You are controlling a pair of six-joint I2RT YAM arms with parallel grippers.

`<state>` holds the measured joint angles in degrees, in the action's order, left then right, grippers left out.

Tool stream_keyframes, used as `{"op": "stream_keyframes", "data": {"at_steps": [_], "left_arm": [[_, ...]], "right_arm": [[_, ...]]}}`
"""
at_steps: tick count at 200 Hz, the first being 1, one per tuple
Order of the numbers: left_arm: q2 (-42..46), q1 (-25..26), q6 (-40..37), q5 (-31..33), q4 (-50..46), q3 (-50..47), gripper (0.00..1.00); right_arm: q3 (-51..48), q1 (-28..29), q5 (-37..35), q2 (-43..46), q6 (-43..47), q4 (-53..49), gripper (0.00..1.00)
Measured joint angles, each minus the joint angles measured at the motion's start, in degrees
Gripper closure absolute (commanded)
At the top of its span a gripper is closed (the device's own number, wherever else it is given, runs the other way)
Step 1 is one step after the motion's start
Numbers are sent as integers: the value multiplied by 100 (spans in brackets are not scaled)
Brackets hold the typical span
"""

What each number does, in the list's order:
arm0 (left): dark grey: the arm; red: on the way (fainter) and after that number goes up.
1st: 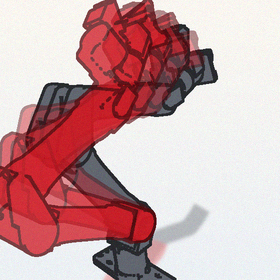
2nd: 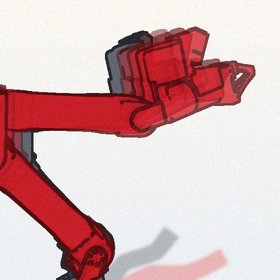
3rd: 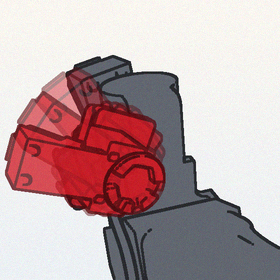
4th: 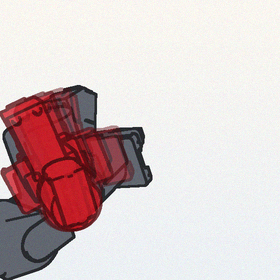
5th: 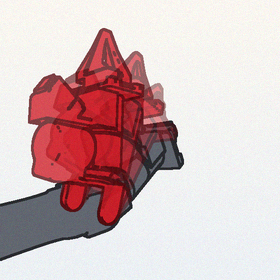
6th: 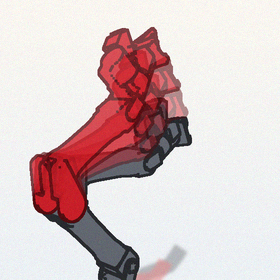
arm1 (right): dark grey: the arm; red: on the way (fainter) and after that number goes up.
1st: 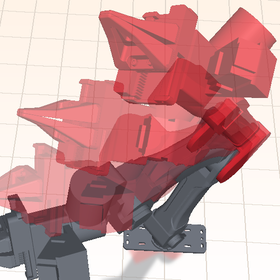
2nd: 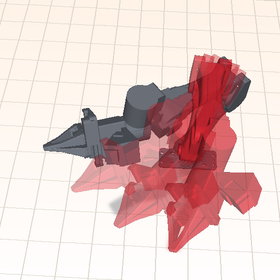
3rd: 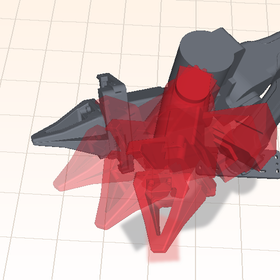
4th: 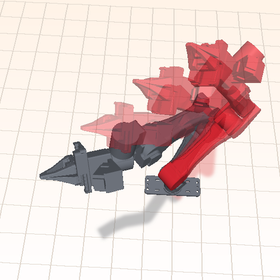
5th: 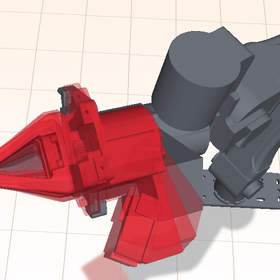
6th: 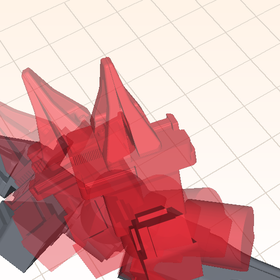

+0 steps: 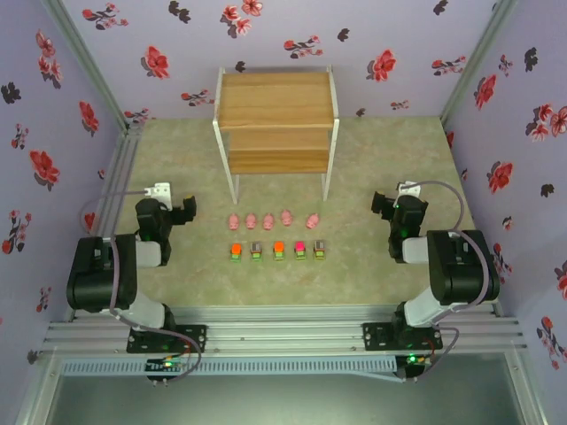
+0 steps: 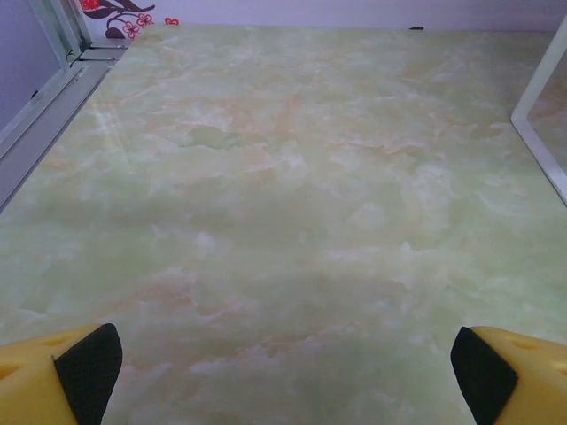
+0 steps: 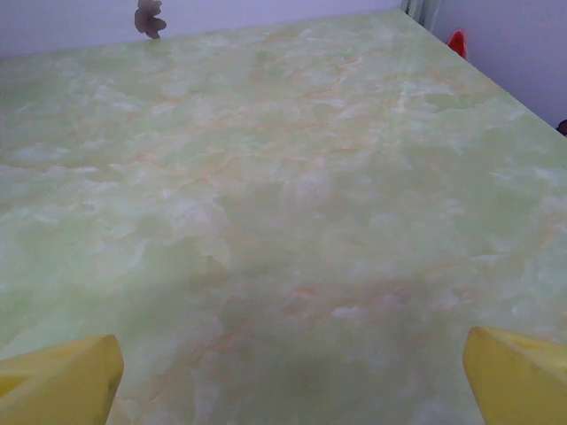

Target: Place and organize the plastic toys onto the shelf

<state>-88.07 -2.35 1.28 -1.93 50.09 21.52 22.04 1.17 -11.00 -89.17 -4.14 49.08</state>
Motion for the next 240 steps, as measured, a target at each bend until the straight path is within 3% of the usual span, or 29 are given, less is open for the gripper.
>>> {"op": "stream_keyframes", "data": {"at_steps": [205, 240], "left_arm": [[0, 20, 0, 39, 2, 13, 0], [153, 22, 4, 278, 553, -466, 0]], "right_arm": [[-13, -52, 52, 0, -184, 79, 1], [-24, -52, 48, 0, -186, 96, 1]]}}
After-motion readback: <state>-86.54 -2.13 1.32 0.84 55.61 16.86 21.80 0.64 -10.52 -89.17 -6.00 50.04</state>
